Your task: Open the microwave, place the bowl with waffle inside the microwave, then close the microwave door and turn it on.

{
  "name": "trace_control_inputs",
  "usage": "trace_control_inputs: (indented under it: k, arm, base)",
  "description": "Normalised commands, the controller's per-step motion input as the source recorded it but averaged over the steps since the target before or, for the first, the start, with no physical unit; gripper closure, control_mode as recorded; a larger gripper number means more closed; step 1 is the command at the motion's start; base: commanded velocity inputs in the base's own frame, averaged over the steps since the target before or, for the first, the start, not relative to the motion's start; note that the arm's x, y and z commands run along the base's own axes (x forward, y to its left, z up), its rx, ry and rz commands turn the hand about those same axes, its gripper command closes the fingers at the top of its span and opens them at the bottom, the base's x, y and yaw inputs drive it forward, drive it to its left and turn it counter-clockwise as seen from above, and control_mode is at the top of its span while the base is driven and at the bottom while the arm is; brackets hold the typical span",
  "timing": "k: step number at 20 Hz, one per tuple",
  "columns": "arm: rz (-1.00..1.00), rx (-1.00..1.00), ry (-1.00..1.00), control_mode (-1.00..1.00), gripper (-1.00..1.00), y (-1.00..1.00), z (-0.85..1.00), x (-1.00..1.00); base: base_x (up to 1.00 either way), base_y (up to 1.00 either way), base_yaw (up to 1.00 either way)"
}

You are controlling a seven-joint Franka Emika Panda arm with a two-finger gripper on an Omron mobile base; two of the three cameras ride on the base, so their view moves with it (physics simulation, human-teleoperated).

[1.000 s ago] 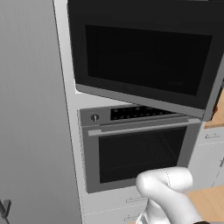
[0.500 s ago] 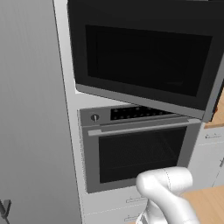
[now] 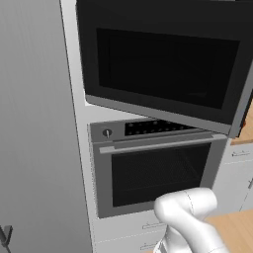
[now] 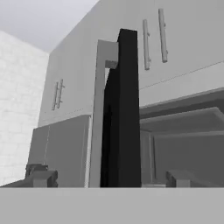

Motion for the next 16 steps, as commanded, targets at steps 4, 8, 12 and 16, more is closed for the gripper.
trace_control_inputs:
  k: [4,8,12,16]
  arm:
    - [0.22,0.00,0.01,-1.00,-1.00,-0.05,-0.02,0.19]
    - [0.21,0.00,0.01,-1.00,-1.00,0.00,-0.11,0.37]
    - [0.22,0.00,0.00,-1.00,-1.00,0.00,-0.10,0.30]
    - [0.17,0.00,0.04,-1.00,-1.00,0.00,-0.09,0.44]
  base:
    - [0.00,0.00,0.00]
    - [0.00,0.00,0.00]
    - [0.00,0.00,0.00]
    - [0.00,0.00,0.00]
